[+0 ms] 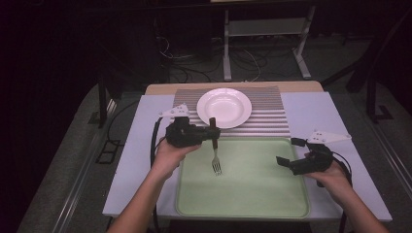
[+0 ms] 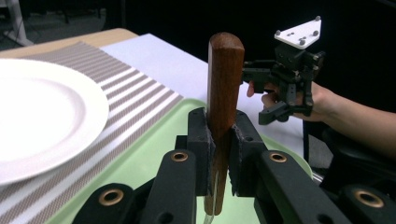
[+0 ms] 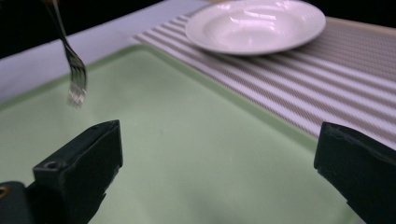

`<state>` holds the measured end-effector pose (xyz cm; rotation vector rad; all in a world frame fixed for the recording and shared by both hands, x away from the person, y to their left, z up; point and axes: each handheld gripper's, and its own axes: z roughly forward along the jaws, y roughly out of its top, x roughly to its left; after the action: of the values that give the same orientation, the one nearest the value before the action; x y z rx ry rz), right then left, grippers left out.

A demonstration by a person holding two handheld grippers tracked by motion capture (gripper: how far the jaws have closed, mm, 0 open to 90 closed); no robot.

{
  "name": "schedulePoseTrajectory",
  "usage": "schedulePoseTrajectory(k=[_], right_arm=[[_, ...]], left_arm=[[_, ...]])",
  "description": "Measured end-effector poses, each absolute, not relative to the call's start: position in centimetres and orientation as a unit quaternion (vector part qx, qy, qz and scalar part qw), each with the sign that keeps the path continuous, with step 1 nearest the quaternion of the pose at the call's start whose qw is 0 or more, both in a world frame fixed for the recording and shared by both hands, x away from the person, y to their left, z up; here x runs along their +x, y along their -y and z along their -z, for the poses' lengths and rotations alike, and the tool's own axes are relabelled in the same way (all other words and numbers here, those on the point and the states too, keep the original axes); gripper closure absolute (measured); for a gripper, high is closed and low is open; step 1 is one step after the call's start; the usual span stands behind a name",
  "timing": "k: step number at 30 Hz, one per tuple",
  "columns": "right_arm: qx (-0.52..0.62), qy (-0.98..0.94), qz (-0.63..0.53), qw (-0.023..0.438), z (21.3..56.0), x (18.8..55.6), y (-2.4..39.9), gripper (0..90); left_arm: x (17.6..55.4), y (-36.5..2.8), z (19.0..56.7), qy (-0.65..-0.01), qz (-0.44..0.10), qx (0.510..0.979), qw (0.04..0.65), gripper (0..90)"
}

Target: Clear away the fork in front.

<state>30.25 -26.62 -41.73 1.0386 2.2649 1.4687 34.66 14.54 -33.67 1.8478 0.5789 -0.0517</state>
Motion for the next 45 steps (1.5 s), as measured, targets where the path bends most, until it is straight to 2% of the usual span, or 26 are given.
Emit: schedulePoseTrajectory(k=[10, 19, 23, 32, 45], right_arm=[[0.380, -0.768, -0.499, 0.129, 43.1, 29.0, 29.0, 1.4], [0.386, -0.762, -0.502, 0.137, 43.3, 29.1, 29.3, 1.4], [0.389, -0.761, -0.501, 0.138, 43.4, 29.1, 29.5, 1.4], [0.386, -0.760, -0.504, 0.139, 43.3, 29.1, 29.5, 1.4], [0.381, -0.762, -0.505, 0.140, 43.4, 29.2, 29.5, 1.4]], left_arm=[[33.4, -17.4, 34.1, -0.270, 0.022, 0.786, 0.556, 80.4], [31.7, -19.9, 34.6, -0.290, 0.031, 0.795, 0.532, 80.3], [32.2, -20.1, 35.9, -0.302, 0.039, 0.785, 0.540, 79.7], [34.5, -19.3, 38.6, -0.345, -0.015, 0.787, 0.512, 73.1], [35.4, -19.1, 42.3, -0.395, 0.000, 0.789, 0.471, 66.0]])
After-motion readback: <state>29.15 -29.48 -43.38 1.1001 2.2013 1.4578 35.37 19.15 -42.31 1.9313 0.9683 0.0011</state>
